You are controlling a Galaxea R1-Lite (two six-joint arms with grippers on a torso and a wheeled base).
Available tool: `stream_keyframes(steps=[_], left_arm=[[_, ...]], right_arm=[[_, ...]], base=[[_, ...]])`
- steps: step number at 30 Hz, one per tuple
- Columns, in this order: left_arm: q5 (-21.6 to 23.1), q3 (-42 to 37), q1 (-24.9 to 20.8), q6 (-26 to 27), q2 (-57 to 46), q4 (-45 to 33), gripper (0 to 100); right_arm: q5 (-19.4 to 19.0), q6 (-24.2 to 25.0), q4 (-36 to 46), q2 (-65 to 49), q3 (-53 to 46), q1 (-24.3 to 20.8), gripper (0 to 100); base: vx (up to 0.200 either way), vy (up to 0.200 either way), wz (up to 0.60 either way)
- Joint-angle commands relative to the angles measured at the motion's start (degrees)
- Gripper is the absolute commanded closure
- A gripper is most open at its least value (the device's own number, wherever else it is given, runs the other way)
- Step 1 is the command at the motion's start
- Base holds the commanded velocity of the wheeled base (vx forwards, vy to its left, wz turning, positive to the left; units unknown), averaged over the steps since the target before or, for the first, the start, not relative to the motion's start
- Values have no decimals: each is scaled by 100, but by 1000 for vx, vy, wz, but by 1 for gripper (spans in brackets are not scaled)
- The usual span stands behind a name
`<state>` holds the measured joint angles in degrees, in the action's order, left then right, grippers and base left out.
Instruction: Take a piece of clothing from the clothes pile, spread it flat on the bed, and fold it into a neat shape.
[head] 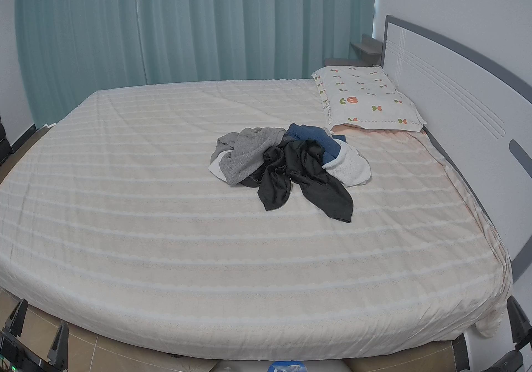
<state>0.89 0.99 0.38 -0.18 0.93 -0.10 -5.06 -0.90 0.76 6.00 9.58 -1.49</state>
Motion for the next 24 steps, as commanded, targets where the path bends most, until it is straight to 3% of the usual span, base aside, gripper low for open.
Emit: stream_keyframes(steps=[1,3,4,6,9,17,21,22,23,24], left_arm=[[-1,-90,-3,1,-75,1,0],[-1,-90,-3,1,-75,1,0],[-1,-90,-3,1,-75,1,0],[-1,-90,-3,1,-75,1,0],[-1,-90,-3,1,-75,1,0],[-1,-90,6,1,-75,1,0],[-1,-90,6,1,-75,1,0],[-1,-90,6,1,-75,1,0],[-1,-90,6,1,-75,1,0],[-1,-90,6,1,-75,1,0]], right_arm=[[-830,222,65,2468,1107,-80,0],[-971,222,-40,2854,1107,-106,0],[-1129,231,-401,3601,1107,-194,0],[-1138,231,-647,4014,1116,-264,0],[-1102,319,-1614,5597,1283,-590,0],[-1059,1162,-2747,8567,2364,-871,0],[-795,1584,-3020,9569,2971,-1029,0],[-470,1883,-3204,10097,3322,-1126,0],[-470,1883,-3204,10097,3322,-1126,0],[-188,2129,-3389,10501,3595,-1240,0]], base=[[0,0,0],[0,0,0],[0,0,0],[0,0,0],[0,0,0],[0,0,0],[0,0,0],[0,0,0],[0,0,0],[0,0,0]])
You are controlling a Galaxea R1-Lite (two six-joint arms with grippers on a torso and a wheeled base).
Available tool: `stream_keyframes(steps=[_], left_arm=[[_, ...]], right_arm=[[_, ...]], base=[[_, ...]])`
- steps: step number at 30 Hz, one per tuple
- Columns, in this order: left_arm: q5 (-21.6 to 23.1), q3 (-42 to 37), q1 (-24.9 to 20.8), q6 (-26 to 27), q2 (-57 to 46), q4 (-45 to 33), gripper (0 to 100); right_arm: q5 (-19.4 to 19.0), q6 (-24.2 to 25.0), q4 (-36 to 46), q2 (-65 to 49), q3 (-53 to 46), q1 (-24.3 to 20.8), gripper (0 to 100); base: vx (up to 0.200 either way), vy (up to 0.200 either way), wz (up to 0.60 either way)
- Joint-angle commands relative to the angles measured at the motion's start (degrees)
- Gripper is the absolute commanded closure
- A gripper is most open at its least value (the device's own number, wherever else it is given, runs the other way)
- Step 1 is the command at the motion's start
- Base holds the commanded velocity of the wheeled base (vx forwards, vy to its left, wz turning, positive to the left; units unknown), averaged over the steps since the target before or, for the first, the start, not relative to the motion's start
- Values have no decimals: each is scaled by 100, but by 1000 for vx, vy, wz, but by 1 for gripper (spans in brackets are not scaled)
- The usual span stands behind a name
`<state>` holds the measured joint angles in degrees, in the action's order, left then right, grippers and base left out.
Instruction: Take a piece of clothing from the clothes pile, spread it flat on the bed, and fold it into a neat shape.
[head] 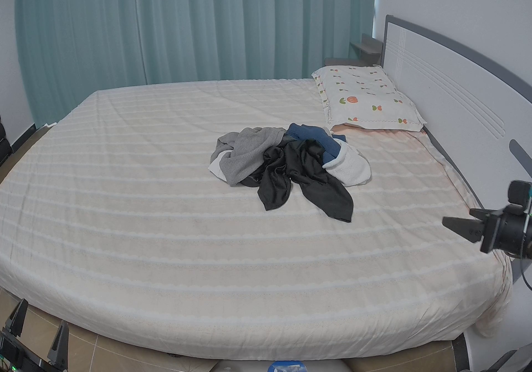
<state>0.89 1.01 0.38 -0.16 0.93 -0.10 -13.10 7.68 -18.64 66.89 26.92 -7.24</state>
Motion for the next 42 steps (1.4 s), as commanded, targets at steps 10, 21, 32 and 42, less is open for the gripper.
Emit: stream_keyframes(steps=[10,21,32,42], left_arm=[[-1,-92,6,-2,-75,1,0],[-1,-92,-3,-2,-75,1,0],[8,-92,-3,-2,-75,1,0],[-1,-92,-3,-2,-75,1,0]], right_arm=[[1539,1473,-1660,5871,3311,-911,0],[1829,1886,-1660,7110,4436,-884,0],[2172,1992,-1546,7971,5781,-990,0],[2427,1869,-1168,8569,6651,-1271,0]], base=[[0,0,0],[0,0,0],[0,0,0],[0,0,0]])
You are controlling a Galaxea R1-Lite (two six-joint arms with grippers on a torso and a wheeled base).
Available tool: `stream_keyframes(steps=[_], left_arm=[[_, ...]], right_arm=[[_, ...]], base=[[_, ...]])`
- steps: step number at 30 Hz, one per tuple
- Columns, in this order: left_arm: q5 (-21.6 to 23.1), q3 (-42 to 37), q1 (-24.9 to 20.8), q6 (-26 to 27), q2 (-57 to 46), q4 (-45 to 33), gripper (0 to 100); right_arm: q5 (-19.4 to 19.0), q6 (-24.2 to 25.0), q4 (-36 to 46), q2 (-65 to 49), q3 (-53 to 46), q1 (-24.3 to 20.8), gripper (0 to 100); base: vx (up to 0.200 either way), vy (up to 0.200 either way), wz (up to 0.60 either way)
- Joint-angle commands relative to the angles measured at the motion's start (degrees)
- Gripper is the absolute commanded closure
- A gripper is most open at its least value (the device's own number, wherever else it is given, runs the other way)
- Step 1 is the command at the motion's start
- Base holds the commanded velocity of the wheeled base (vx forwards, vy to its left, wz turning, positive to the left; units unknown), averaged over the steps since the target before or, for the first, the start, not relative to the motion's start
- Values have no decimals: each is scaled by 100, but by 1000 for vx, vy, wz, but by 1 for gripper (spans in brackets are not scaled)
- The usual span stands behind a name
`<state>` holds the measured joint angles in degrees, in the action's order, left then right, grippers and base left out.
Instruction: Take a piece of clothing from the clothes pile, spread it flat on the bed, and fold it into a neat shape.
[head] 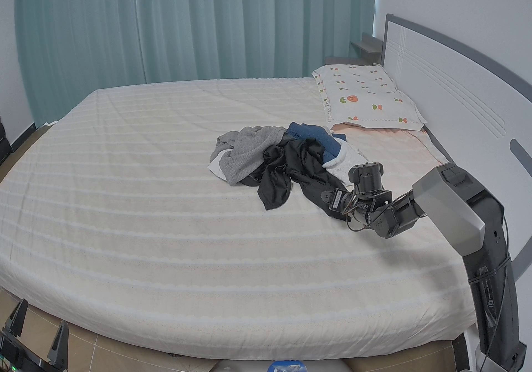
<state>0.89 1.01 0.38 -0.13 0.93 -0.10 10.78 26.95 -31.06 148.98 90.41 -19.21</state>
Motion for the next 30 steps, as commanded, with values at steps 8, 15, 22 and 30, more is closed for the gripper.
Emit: stream_keyframes(steps=[8,15,22,30], left_arm=[[8,-92,-3,-4,-75,1,0],[-1,-92,-3,-4,-75,1,0],[-1,-92,-3,-4,-75,1,0],[-1,-92,-3,-4,-75,1,0]], right_arm=[[223,-190,267,729,566,-30,0],[232,-287,223,799,689,-21,100],[241,-270,188,588,601,-39,100],[179,-173,-559,-106,-568,-74,100]], base=[[0,0,0],[0,0,0],[0,0,0],[0,0,0]])
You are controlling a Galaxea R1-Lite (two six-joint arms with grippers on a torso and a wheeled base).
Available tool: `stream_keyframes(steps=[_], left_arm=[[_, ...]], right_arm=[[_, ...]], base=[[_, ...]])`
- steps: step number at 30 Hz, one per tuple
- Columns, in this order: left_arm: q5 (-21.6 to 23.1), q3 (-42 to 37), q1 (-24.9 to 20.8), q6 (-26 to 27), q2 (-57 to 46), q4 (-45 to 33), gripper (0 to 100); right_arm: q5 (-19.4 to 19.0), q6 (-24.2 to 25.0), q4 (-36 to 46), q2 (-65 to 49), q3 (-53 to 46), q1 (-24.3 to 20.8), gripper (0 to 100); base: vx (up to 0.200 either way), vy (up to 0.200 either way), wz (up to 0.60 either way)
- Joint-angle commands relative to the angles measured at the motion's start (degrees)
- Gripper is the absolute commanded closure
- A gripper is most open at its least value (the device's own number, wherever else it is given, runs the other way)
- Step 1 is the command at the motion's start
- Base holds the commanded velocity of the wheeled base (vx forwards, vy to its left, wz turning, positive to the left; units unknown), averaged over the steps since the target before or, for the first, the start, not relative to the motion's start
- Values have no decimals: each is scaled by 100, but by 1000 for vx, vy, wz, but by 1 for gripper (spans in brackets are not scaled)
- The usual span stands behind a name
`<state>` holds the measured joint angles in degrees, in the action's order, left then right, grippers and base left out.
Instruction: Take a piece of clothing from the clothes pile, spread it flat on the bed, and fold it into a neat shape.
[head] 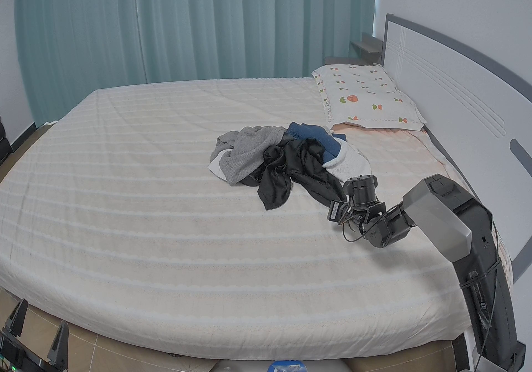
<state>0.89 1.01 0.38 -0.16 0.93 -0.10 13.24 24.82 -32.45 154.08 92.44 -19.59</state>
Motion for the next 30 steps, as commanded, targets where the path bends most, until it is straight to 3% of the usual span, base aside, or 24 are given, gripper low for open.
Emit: stream_keyframes(steps=[1,6,8,14,22,30], left_arm=[[8,-92,-3,-2,-75,1,0],[-1,-92,-3,-2,-75,1,0],[-1,-92,-3,-2,-75,1,0],[-1,-92,-3,-2,-75,1,0],[-1,-92,6,-2,-75,1,0],[8,-92,6,7,-75,10,0]], right_arm=[[-102,76,-561,-774,-1035,-36,100],[-375,216,-1255,-1451,-2195,-177,100],[-638,392,-1870,-2303,-3399,-273,100],[-1060,981,-2318,-3745,-5140,-555,100],[-999,1148,-2248,-5643,-6449,-950,100],[-621,1148,-2318,-6047,-6704,-1275,100]], base=[[0,0,0],[0,0,0],[0,0,0],[0,0,0],[0,0,0],[0,0,0]])
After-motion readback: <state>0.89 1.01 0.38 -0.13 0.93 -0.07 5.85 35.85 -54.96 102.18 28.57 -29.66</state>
